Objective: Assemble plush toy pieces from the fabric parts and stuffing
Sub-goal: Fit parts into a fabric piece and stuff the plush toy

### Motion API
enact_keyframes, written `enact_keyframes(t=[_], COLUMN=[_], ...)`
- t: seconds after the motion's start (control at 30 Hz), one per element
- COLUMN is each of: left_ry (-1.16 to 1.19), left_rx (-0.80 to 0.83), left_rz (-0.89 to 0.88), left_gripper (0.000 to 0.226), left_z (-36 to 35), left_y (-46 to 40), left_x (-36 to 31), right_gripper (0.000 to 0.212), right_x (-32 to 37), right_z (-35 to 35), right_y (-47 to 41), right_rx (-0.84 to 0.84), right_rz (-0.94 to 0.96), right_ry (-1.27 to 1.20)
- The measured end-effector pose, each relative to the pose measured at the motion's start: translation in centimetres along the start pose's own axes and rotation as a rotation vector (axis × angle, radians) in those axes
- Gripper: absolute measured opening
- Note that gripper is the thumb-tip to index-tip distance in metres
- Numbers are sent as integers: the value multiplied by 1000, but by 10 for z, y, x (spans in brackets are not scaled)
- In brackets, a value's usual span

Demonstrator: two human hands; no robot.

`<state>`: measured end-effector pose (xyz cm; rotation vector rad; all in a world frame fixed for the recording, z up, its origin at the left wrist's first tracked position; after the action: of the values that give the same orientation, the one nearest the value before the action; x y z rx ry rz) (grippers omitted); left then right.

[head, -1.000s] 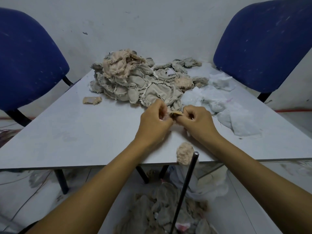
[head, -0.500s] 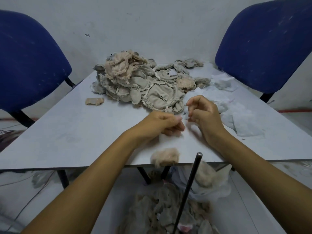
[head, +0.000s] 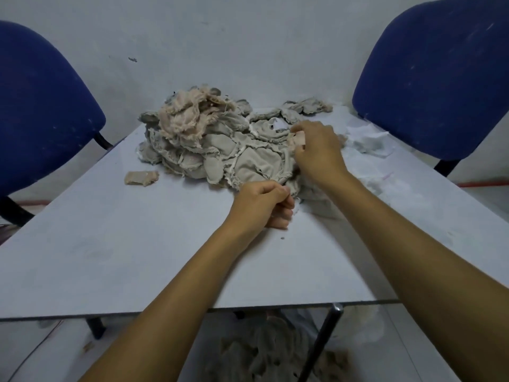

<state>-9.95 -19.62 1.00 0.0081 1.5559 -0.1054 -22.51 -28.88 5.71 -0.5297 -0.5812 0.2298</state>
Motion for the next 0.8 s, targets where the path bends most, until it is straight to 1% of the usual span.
enact_keyframes(t=[0.07, 0.13, 0.23, 0.33, 0.4, 0.43, 0.53, 0.63, 0.7, 0.73, 0.8], left_ry=[-24, -43, -59, -151, -200, -219, -336, -443, -436, -422, -409], left_rx=[7, 7, 15, 24, 20, 14, 9, 30, 21, 11, -2], left_rz=[-6, -17, -52, -101, -122, -132, -179, -207, -208, -205, -207], left_gripper=[26, 26, 28, 27, 26, 26, 23, 22, 21, 22, 23], left_z=[-2, -2, 1, 0, -1, -1, -2, -3, -2, -1, -1], left_y=[-4, -6, -7, -2, 1, 3, 13, 21, 22, 22, 20], left_x=[2, 4, 7, 9, 8, 8, 7, 7, 7, 7, 9], right_gripper=[50, 55, 45, 25, 15, 15, 29, 32, 33, 28, 11], right_x=[-5, -12, -12, -9, -9, -10, -10, -9, -10, -9, -9], right_z=[-19, -31, -39, -39, -39, -39, -38, -39, -37, -35, -32], right_y=[-10, -13, -16, -18, -18, -18, -20, -22, -22, -21, -17], right_rx=[117, 193, 234, 269, 300, 320, 403, 452, 431, 407, 362], right_rz=[-2, -92, -212, -204, -209, -225, -263, -219, -215, -216, -215], right_ry=[114, 237, 362, 409, 431, 452, 517, 480, 427, 400, 365])
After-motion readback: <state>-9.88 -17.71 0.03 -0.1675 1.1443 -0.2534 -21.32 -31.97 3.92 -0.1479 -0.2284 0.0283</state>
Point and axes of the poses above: each hand's wrist, its own y-axis away from the middle knuckle, its own z-axis out of the back of the hand, x = y × z, the point moved 3 cm from there along -y, towards the middle knuckle, and after that the axes turned 2 degrees about -z, right-handed, at the moved point
